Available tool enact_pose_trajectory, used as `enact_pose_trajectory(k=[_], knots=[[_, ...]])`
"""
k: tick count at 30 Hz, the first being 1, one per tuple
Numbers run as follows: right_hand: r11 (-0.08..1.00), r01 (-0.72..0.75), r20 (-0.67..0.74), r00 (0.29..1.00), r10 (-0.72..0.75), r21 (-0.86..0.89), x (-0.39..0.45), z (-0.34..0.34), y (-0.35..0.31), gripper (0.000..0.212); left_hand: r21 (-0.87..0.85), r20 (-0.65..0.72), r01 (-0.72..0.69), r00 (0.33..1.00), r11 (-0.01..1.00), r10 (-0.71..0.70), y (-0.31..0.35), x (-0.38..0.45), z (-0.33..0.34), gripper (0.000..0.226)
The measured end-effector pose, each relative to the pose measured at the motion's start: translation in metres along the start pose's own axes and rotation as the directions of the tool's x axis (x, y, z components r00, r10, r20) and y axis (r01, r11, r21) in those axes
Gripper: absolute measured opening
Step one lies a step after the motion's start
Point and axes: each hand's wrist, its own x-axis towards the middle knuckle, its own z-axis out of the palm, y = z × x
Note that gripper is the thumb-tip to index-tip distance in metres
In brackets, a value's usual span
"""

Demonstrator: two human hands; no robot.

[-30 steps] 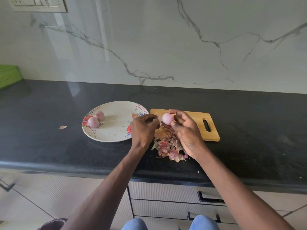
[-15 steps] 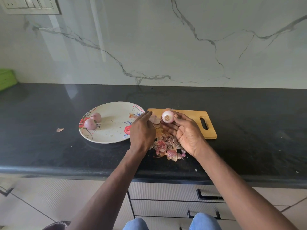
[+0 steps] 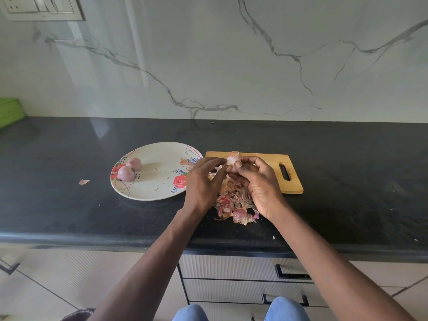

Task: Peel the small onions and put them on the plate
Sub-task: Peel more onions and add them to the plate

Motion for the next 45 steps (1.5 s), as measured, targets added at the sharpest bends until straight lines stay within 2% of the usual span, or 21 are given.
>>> enact_pose_trajectory(k=[3, 8, 14, 17, 20, 22, 24, 26, 28, 30, 32, 35, 40, 45], knots=[[0.999, 0.032, 0.002, 1.000, -0.032, -0.011, 0.000, 0.001, 0.001, 0.031, 0.027, -0.031, -0.055, 0.998, 0.998, 0.056, 0.000, -0.001, 0.003, 0.013], [0.999, 0.043, 0.027, 0.999, -0.043, 0.003, 0.000, 0.000, 0.001, 0.018, 0.028, 0.009, -0.061, 0.998, 0.998, 0.061, 0.002, -0.001, 0.003, 0.004], [0.990, -0.044, 0.028, 0.999, 0.041, 0.133, 0.002, 0.002, 0.004, 0.013, 0.060, 0.136, -0.095, 0.987, 0.994, 0.086, 0.000, 0.000, 0.010, 0.011], [0.959, -0.065, -0.008, 0.997, 0.070, 0.277, 0.006, -0.003, 0.001, 0.019, 0.082, 0.205, -0.149, 0.970, 0.985, 0.129, 0.001, -0.002, 0.012, 0.008], [0.940, -0.034, -0.023, 0.999, 0.044, 0.340, 0.009, -0.011, -0.004, 0.017, 0.125, 0.168, -0.089, 0.983, 0.988, 0.068, -0.001, -0.001, 0.011, 0.019], [0.967, -0.027, 0.012, 1.000, 0.025, 0.252, 0.008, -0.011, -0.004, 0.022, 0.099, 0.088, 0.048, 0.994, 0.994, -0.057, -0.001, 0.001, 0.008, 0.041], [0.988, 0.001, 0.036, 0.999, -0.007, 0.154, 0.008, -0.010, -0.001, 0.035, 0.017, 0.005, 0.156, 0.988, 0.988, -0.156, 0.000, 0.002, 0.004, 0.042], [0.997, 0.061, 0.020, 0.998, -0.062, 0.050, 0.008, -0.009, 0.001, 0.042, -0.021, -0.024, 0.190, 0.981, 0.982, -0.191, 0.001, 0.002, 0.002, 0.039], [0.986, 0.133, 0.015, 0.991, -0.133, -0.095, 0.006, -0.008, 0.002, 0.039, -0.096, -0.016, 0.185, 0.982, 0.978, -0.188, 0.002, 0.001, 0.000, 0.040], [0.960, 0.206, 0.041, 0.979, -0.202, -0.191, 0.003, -0.007, 0.003, 0.037, -0.254, 0.039, 0.203, 0.979, 0.946, -0.199, 0.002, 0.001, -0.001, 0.040], [0.916, 0.269, 0.064, 0.963, -0.262, -0.297, 0.003, -0.007, 0.006, 0.038, -0.392, 0.154, 0.264, 0.963, 0.881, -0.220, 0.005, 0.002, -0.001, 0.034], [0.797, 0.351, 0.095, 0.932, -0.351, -0.492, 0.004, -0.009, 0.010, 0.044, -0.536, 0.279, 0.343, 0.934, 0.772, -0.221, 0.012, 0.002, -0.001, 0.026], [0.721, 0.453, 0.177, 0.886, -0.429, -0.524, 0.001, -0.007, 0.011, 0.042, -0.694, 0.330, 0.475, 0.878, 0.540, -0.348, 0.008, 0.008, -0.004, 0.026], [0.663, 0.413, 0.121, 0.890, -0.440, -0.624, 0.004, -0.008, 0.011, 0.024, -0.663, 0.371, 0.495, 0.869, 0.561, -0.328, 0.006, 0.008, -0.004, 0.026]])
